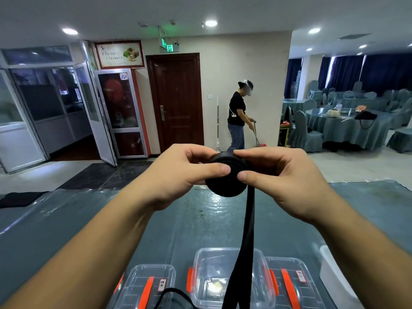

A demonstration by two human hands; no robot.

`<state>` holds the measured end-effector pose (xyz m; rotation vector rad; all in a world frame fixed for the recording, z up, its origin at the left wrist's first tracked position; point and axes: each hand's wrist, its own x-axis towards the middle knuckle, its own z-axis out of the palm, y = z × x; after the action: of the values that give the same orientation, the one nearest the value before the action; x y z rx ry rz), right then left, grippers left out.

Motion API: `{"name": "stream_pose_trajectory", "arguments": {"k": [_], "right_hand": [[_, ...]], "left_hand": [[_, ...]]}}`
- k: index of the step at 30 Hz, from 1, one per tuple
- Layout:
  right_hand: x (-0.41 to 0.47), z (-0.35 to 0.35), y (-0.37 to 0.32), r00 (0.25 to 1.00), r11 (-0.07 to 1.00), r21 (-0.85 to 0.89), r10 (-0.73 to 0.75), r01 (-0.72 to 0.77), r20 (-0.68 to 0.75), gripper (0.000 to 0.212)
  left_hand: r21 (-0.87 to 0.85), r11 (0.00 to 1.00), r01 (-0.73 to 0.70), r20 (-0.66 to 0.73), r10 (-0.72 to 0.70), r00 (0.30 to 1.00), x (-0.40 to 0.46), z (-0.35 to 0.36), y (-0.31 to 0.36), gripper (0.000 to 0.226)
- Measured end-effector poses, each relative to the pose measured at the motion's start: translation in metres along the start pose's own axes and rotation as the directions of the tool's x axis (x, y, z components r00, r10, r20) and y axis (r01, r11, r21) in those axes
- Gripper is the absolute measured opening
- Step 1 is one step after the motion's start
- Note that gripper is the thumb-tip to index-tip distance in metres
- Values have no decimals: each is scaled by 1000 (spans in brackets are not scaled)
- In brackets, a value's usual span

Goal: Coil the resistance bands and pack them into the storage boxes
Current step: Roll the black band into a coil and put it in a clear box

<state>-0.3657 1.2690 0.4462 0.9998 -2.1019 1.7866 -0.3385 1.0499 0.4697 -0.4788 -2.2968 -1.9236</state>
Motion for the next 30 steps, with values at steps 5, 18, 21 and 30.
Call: {"name": "stream_pose_trajectory", "arguments": {"k": [5, 18, 21, 30], "right_hand": [[-1, 9, -2, 991, 987, 151, -35, 54, -128, 44], [4, 4, -6, 990, 990, 120, -56, 72, -128, 35], [6, -2, -8, 999, 998, 51, -21, 23, -34, 34], [5, 6, -6, 997, 984, 171, -29, 40, -70, 46]], "left_hand": [[-279, 959, -41, -60, 25, 998, 0, 8, -5, 40], [-265, 964, 8, -49, -22, 999, -1, 4, -5, 36], [-129, 992, 14, 5, -13, 1000, -2, 0, -2, 34], [-233, 972, -2, -72, -15, 997, -1, 5, -6, 35]]}}
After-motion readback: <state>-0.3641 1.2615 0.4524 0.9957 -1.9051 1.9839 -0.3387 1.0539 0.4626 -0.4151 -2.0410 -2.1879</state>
